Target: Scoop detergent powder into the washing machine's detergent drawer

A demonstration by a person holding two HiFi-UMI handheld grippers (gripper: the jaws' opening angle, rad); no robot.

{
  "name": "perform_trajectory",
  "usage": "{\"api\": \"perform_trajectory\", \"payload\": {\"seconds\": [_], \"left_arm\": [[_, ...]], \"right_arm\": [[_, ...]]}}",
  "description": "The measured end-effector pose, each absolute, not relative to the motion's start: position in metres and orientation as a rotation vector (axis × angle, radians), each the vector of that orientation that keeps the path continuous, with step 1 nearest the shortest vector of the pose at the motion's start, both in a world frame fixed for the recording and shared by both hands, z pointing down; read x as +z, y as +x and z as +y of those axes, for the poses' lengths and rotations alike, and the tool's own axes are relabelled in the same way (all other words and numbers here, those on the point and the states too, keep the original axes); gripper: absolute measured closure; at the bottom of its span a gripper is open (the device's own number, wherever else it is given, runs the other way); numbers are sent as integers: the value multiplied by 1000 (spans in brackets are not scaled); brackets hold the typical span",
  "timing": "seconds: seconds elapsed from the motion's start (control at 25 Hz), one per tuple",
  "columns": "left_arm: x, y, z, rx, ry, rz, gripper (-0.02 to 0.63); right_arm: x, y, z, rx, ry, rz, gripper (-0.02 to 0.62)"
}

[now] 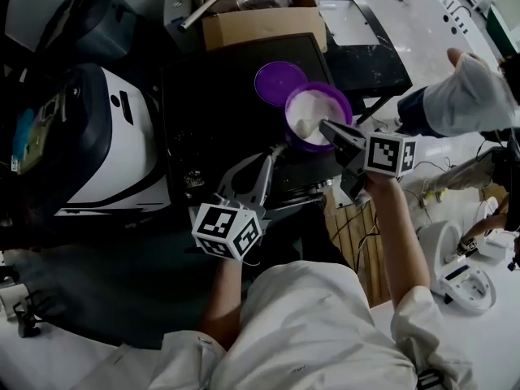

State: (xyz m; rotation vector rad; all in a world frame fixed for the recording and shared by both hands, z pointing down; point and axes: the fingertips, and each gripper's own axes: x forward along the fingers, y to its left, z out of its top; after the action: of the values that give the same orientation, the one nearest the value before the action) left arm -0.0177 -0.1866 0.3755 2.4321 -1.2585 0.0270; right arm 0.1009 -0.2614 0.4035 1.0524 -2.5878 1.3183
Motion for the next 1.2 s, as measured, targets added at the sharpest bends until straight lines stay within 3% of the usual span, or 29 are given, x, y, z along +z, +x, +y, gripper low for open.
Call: {"api": "perform_trajectory", "payload": {"seconds": [0.52, 1.2], "left_arm": [[368, -21, -168, 35, 2476, -1218, 586], [366, -44, -146, 34, 2434, -1318, 586]], "right_arm": [[404, 131, -253, 1629, 1310, -2591, 588], [381, 136, -244, 1877, 1257, -2754, 588]]}}
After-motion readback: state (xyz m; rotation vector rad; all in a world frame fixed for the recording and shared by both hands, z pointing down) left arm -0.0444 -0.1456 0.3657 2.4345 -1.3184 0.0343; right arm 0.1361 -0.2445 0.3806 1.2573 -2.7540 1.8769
